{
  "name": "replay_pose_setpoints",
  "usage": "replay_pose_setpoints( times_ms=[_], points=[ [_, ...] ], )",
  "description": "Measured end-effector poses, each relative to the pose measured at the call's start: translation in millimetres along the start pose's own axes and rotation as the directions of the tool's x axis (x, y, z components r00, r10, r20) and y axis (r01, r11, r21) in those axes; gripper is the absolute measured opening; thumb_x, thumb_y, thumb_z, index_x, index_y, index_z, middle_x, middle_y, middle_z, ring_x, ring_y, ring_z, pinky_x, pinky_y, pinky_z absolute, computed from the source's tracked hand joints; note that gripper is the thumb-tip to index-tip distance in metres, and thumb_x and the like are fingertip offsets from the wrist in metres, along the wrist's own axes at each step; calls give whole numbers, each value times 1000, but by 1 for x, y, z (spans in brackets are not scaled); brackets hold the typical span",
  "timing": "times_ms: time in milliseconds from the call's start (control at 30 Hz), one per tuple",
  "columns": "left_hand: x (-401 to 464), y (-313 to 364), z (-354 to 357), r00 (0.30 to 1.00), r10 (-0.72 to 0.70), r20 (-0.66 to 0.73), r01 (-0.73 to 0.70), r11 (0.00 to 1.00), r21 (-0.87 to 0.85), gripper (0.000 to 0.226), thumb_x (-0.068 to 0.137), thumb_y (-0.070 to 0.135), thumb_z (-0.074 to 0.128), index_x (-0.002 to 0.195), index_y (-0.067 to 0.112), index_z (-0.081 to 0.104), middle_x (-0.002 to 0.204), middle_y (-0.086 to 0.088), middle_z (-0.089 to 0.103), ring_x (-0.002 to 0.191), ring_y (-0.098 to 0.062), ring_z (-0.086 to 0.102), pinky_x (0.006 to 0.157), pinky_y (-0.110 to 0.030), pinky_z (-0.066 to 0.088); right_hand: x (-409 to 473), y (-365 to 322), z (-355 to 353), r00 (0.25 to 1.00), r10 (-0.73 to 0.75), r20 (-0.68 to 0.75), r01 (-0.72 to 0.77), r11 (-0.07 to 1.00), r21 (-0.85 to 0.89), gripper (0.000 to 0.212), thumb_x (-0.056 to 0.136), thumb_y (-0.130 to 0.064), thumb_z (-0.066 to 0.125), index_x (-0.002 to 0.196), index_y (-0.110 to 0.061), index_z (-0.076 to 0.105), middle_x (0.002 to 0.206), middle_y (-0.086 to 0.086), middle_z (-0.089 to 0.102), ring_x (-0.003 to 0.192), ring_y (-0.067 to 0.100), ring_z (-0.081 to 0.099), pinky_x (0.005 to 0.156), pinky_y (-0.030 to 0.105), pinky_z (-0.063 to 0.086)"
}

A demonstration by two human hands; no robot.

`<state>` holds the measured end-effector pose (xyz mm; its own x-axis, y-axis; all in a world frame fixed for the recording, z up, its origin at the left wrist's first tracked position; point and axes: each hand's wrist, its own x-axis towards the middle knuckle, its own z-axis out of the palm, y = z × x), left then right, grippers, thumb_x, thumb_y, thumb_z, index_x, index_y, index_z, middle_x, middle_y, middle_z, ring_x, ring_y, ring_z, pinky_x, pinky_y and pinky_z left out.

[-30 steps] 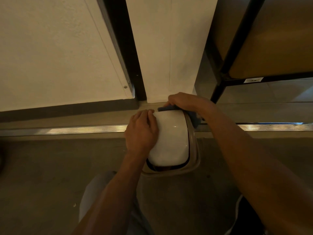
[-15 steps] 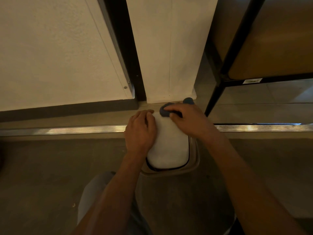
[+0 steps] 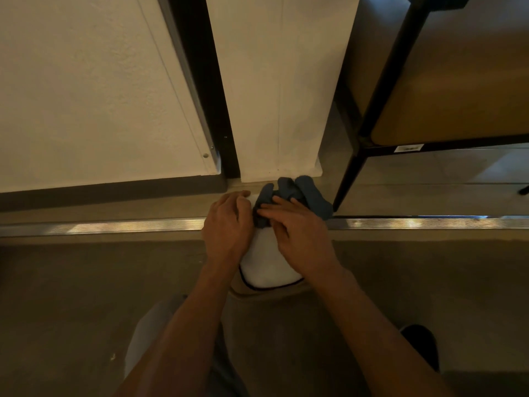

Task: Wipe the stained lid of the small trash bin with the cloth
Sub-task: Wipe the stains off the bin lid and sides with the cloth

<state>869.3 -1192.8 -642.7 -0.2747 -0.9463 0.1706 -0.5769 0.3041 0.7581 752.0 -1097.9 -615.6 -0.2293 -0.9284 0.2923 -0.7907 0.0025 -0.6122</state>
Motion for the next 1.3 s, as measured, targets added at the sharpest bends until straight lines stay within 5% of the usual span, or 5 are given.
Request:
replay_pose_setpoints(
  times_ms=[167, 567, 700, 1000, 1300],
  points=[
    [-3, 1, 5, 999, -34, -20, 35, 999, 20, 51, 99, 37, 26, 109, 14, 71, 106, -9, 68, 101, -27, 60, 85, -35, 43, 20, 3, 3, 985, 94, 145, -86, 994, -62, 37, 98, -10, 50, 134, -13, 58, 141, 9, 54, 136, 23, 43, 118, 34, 23],
    [-6, 3, 2, 999, -37, 2, 37, 999, -1, 52, 100, 37, 25, 122, 16, 68, 117, -9, 67, 110, -28, 59, 95, -37, 43, -1, 16, -5, 999, -36, 20, 37, 997, -67, 29, 93, -14, 62, 122, -16, 69, 127, 2, 67, 126, 18, 55, 111, 36, 37],
    [-6, 2, 3, 1000, 1, -12, 0, 999, 33, 61, 96, 46, 19, 121, 18, 68, 116, -6, 67, 109, -25, 59, 94, -33, 41, 28, 22, -11, 1000, 18, 26, -16, 998, -66, 24, 97, -19, 53, 114, -25, 69, 111, 0, 70, 103, 19, 63, 91, 34, 48],
    [-4, -1, 3, 1000, 22, 9, -23, 992, 126, 41, 102, 41, 35, 120, 20, 66, 117, -2, 65, 107, -22, 58, 87, -30, 38, 50, 35, -54, 969, 233, -87, -184, 906, 380, 22, 99, -14, 52, 116, -22, 64, 107, -9, 65, 99, -5, 59, 83, 8, 45],
    [1, 50, -5, 995, 92, 42, -92, 996, -2, 33, 101, 28, 53, 133, 26, 58, 136, 1, 57, 130, -18, 47, 104, -33, 40, 46, 22, -111, 979, 177, 99, -198, 729, 655, 24, 100, -19, 51, 112, -37, 62, 112, -18, 62, 108, -5, 58, 89, 18, 51]
  ],
)
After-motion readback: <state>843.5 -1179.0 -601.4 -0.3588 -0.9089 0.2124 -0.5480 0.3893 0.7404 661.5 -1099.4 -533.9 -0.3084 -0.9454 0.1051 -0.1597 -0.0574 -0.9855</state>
